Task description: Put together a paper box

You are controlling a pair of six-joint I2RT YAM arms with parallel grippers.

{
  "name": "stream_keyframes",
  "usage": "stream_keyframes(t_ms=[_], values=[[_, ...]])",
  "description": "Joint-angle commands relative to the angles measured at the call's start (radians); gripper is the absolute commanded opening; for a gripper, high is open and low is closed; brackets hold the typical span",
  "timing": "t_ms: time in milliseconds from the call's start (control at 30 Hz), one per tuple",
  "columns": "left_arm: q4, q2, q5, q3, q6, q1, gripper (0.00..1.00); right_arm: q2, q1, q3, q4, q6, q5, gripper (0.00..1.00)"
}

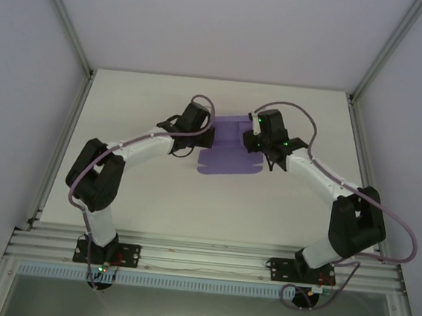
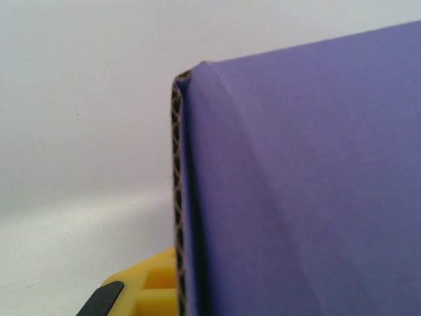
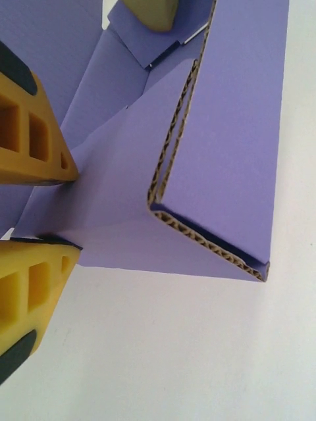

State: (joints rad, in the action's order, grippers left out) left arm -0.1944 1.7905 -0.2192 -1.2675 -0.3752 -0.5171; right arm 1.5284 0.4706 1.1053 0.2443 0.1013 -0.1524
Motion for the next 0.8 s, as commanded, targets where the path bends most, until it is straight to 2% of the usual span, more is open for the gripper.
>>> stream_keyframes(t_ms=[0,33,100,267,433,500,667,767], values=[[0.031,-0.002,-0.092,-0.041,0.028,-0.044,0.00,0.026,0.000,-0.001,-0.054,-0.015,0.046,0.35],[0.030,-0.002,-0.092,-0.040,0.028,-0.044,0.00,0.023,0.000,-0.004,-0.048,-0.009,0.010,0.43],[0.025,-0.006,-0.083,-0.040,0.029,-0.044,0.00,0.007,0.000,-0.017,-0.052,-0.014,-0.033,0.49],[0.042,-0.022,-0.106,-0.020,0.038,-0.044,0.00,-0.046,-0.030,-0.055,-0.039,0.000,-0.118,0.53],[0.061,-0.028,-0.136,-0.009,0.045,-0.044,0.00,-0.087,-0.080,-0.086,-0.041,0.020,-0.328,0.60],[0.059,-0.028,-0.142,-0.011,0.047,-0.045,0.00,-0.100,-0.086,-0.087,-0.034,0.034,-0.372,0.65],[0.059,-0.029,-0.147,-0.009,0.046,-0.046,0.00,-0.129,-0.091,-0.087,-0.004,0.057,-0.286,0.70],[0.061,-0.032,-0.153,-0.009,0.049,-0.046,0.00,-0.132,-0.091,-0.083,0.011,0.053,-0.205,0.63]])
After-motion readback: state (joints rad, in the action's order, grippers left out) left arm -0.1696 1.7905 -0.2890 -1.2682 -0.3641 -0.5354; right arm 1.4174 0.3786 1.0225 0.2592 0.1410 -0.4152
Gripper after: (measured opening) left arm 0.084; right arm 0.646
